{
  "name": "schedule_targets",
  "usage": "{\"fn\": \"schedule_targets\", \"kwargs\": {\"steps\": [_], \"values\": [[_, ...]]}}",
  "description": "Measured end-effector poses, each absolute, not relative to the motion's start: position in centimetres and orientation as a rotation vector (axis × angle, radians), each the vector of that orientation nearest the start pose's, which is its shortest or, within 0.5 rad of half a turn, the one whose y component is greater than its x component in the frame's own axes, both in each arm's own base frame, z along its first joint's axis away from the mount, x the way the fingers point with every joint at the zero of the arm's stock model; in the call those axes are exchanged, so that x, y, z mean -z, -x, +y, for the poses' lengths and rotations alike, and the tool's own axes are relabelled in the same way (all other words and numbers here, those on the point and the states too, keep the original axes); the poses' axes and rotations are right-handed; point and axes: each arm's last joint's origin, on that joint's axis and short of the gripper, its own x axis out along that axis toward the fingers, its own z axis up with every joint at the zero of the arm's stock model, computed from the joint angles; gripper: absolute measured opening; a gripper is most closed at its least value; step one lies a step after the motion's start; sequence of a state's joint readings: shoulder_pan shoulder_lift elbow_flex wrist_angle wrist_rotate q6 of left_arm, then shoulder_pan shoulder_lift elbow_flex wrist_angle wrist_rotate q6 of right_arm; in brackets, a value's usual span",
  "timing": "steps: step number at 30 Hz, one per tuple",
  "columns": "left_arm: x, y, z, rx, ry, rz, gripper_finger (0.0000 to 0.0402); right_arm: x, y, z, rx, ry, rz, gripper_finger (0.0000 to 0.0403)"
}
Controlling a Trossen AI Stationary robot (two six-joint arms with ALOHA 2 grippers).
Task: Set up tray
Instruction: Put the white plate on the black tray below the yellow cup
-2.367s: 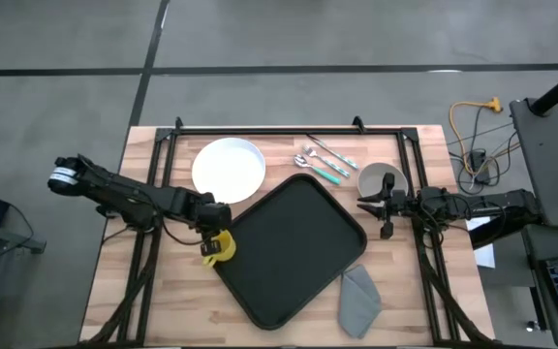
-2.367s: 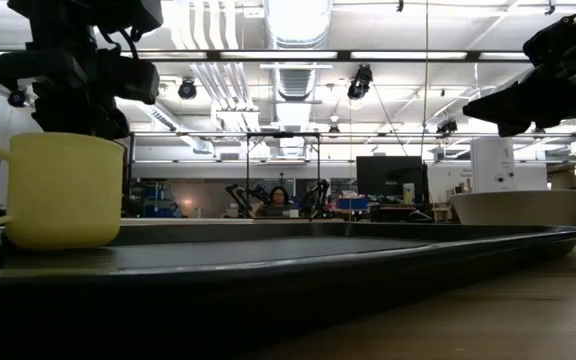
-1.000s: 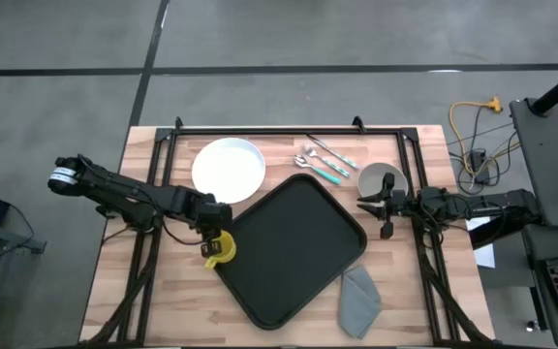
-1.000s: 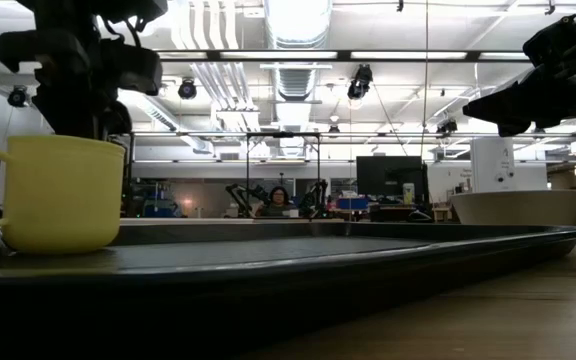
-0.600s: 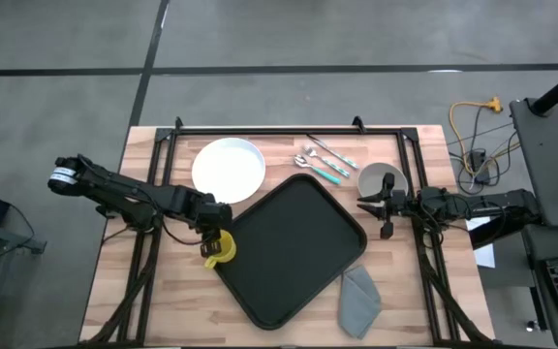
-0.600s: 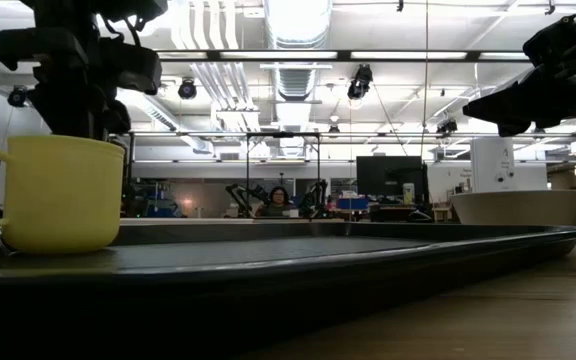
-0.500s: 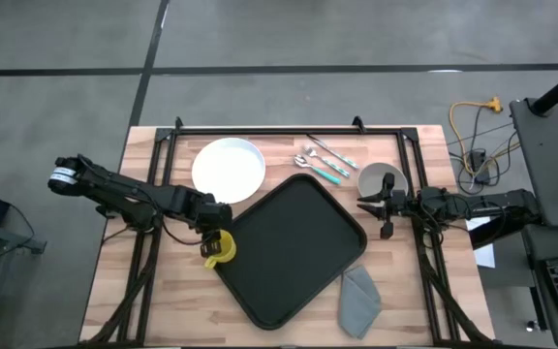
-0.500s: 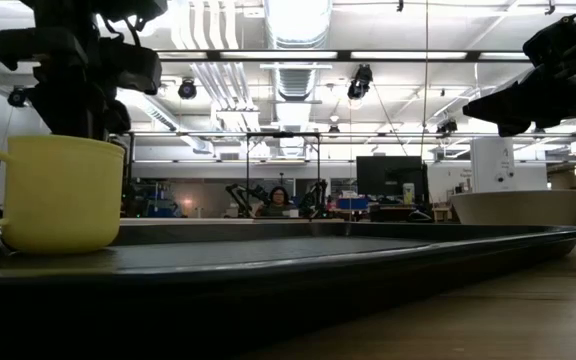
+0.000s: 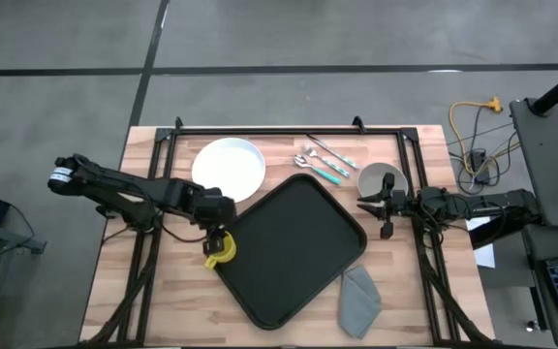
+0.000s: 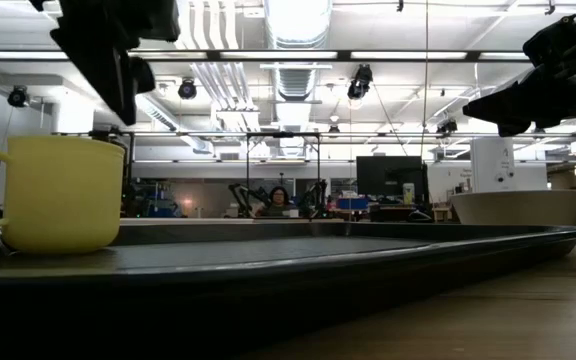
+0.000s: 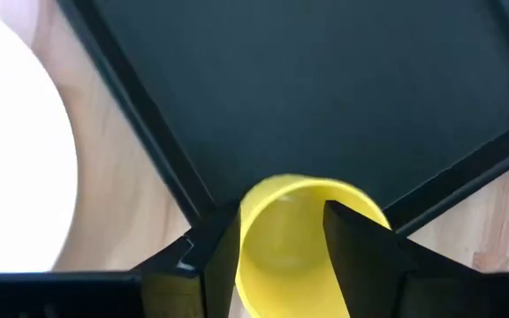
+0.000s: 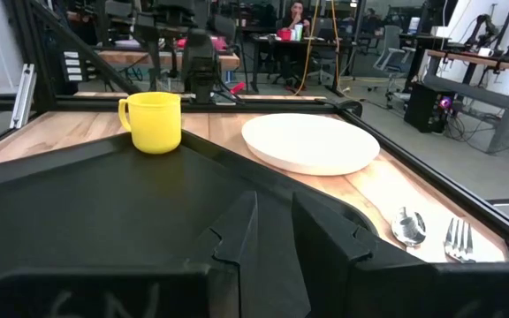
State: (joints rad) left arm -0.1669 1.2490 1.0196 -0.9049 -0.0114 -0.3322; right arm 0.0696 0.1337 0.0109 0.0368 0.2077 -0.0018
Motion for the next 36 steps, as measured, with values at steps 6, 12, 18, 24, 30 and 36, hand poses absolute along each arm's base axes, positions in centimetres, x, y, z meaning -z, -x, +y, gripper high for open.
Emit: {"fn": "schedule_targets", "kwargs": {"steps": [6, 12, 18, 24, 30, 36], "values": [[-26.5, -22.7, -3.3, -0.136, 0.013, 1.119, 0.0148, -16.0, -10.5, 0.1, 0.138, 0.013, 0.085, 0.0068], [-26.1, -22.8, -2.3, -0.289, -0.090, 1.097, 0.0148, -16.0, -10.5, 0.1, 0.138, 0.015, 0.085, 0.0068], [-25.1, -22.8, -0.2, -0.364, -0.043, 1.123, 0.0148, -16.0, -10.5, 0.1, 0.138, 0.013, 0.085, 0.0068], [-23.9, -22.8, 2.1, -0.413, 0.020, 1.113, 0.0148, -16.0, -10.5, 0.1, 0.138, 0.015, 0.086, 0.0068], [-22.6, -23.0, 3.3, -0.429, 0.017, 1.061, 0.0148, -16.0, -10.5, 0.1, 0.138, 0.014, 0.086, 0.0068], [-21.2, -23.0, 3.7, -0.416, 0.048, 1.062, 0.0148, -16.0, -10.5, 0.1, 0.138, 0.013, 0.086, 0.0068]]}}
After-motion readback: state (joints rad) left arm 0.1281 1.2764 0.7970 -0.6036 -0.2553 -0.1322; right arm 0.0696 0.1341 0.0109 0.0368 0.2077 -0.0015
